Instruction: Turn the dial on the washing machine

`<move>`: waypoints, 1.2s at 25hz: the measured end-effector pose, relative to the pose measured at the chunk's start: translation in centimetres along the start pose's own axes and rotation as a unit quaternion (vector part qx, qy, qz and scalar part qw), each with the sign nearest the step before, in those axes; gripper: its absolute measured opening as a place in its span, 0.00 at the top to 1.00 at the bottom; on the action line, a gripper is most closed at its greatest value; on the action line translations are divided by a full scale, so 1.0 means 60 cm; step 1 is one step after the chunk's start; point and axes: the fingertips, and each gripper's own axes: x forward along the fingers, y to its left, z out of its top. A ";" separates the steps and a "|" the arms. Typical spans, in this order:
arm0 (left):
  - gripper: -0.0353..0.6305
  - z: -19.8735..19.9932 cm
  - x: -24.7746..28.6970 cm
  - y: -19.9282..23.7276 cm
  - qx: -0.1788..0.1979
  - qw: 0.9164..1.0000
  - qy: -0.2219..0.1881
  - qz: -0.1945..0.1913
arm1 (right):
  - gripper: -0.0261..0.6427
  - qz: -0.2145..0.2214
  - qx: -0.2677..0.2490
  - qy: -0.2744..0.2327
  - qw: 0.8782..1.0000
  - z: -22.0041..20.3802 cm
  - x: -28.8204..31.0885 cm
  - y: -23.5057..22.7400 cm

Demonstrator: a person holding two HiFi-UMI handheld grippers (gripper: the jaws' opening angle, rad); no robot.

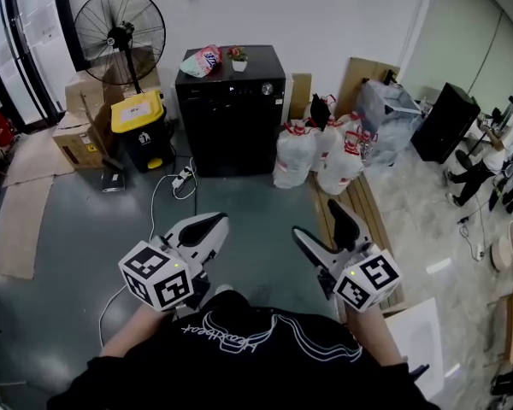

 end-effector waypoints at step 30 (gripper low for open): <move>0.94 0.114 0.398 0.616 -0.011 0.999 0.033 -0.029 | 0.38 -0.043 0.026 0.087 0.995 -0.064 0.614 -0.345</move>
